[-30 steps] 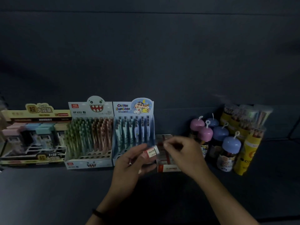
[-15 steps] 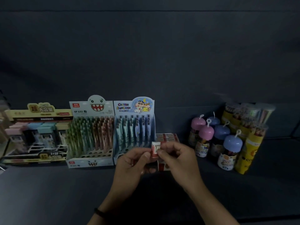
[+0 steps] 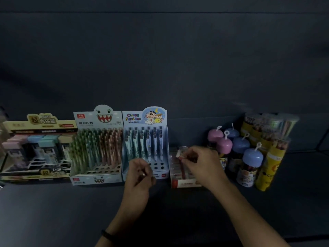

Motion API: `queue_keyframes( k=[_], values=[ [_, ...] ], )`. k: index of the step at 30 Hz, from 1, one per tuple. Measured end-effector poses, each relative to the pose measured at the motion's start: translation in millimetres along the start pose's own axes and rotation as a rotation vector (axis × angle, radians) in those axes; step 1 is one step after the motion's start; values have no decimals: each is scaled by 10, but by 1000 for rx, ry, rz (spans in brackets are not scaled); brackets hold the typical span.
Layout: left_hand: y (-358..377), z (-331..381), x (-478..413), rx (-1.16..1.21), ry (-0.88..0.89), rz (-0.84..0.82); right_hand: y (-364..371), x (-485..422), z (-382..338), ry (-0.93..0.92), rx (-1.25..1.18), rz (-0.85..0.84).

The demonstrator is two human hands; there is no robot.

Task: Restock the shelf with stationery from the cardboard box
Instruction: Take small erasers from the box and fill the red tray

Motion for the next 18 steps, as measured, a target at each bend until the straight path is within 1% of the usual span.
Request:
queue_keyframes(
  k=[3,7,10,13,15,18],
  values=[
    [-29,19,-5,-54,47,38,206,-95,-24,-81,205,-142],
    [5,35,5,-16,34,47,447,-122,5,-138,251,-234],
    [8,19,-9,25,-6,33,516,-131,7,-168,258,-222],
    [-1,41,-18,-7,4,23,517,-154,22,-164,300,-173],
    [-10,39,-11,-33,-19,39,529,-142,38,-150,300,-182],
    [-18,42,-8,32,-58,67,448,-95,8,-103,192,-188]
  ],
)
Point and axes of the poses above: each hand's wrist, its own x-axis away from the middle knuckle, its own y-axis out of the palm, z = x × y, the point moved 10 cm from there along -x, towards the middle knuckle, and after that the axes turned 11 degrees about z, right-handed, at the moved point
